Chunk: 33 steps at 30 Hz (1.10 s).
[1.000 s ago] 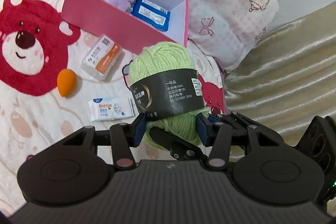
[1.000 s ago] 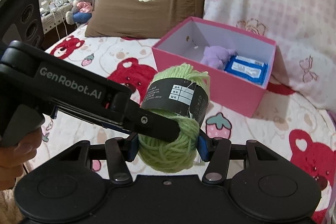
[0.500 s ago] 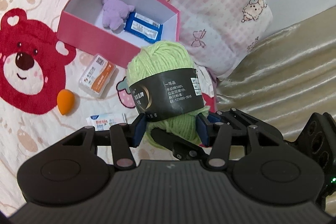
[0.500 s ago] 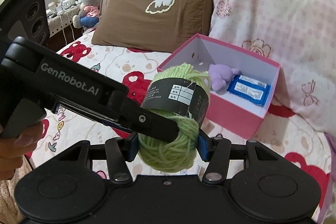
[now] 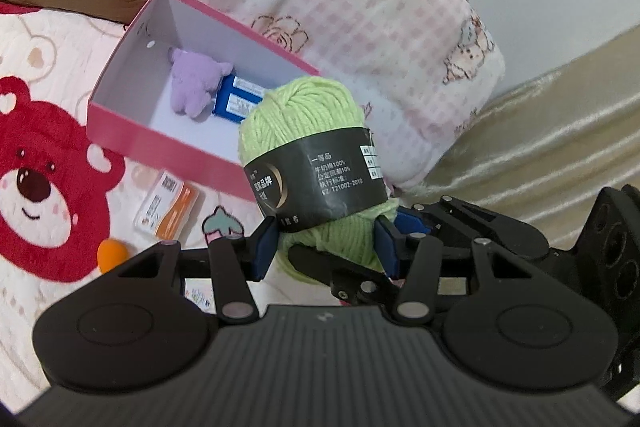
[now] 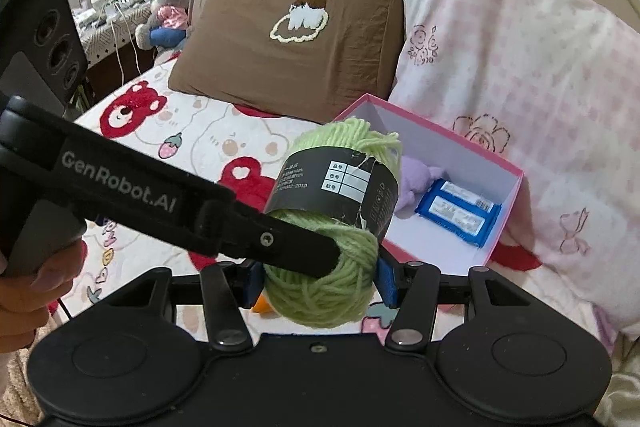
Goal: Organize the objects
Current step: 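Lift the green yarn ball with the right gripper over the pink box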
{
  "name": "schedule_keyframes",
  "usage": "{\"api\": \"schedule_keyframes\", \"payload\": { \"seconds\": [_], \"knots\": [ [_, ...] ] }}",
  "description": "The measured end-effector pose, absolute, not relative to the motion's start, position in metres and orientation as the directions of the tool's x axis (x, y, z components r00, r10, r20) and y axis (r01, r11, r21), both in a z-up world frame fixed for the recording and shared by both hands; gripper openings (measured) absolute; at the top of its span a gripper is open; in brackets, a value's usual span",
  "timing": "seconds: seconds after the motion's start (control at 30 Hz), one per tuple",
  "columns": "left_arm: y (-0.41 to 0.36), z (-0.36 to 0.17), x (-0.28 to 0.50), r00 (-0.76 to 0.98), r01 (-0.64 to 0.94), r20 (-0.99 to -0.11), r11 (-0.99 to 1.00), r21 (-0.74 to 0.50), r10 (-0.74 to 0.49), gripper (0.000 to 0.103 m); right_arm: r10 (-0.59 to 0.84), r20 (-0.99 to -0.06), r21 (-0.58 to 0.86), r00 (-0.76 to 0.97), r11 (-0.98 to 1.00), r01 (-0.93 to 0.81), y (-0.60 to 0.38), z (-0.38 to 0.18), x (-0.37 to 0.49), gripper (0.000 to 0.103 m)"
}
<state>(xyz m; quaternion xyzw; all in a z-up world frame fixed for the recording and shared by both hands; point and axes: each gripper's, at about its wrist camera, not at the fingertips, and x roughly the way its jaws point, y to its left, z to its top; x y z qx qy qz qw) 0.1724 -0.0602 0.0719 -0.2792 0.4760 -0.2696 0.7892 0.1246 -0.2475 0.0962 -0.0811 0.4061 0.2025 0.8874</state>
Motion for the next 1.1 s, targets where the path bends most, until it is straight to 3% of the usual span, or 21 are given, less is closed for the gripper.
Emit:
{"api": "schedule_keyframes", "payload": {
  "seconds": [0.37,0.87,1.1],
  "knots": [
    [-0.073,0.053,0.238,0.378,0.117,-0.633,0.713,-0.692,-0.676,0.050,0.279,-0.779,-0.014,0.562,0.888,-0.460,-0.258,0.085,0.189,0.059],
    [-0.099,-0.014,0.306,0.300,0.012,-0.700,0.736,-0.677,-0.648,0.050,0.254,-0.827,-0.021,0.502,0.878,-0.479,-0.278,0.025,0.259,0.059],
    [-0.109,-0.037,0.330,0.271,0.006,-0.739,0.769,-0.639,-0.617,0.050,0.290,-0.829,0.047,0.478,0.889,-0.456,-0.291,-0.003,0.283,0.059]
  ]
}}
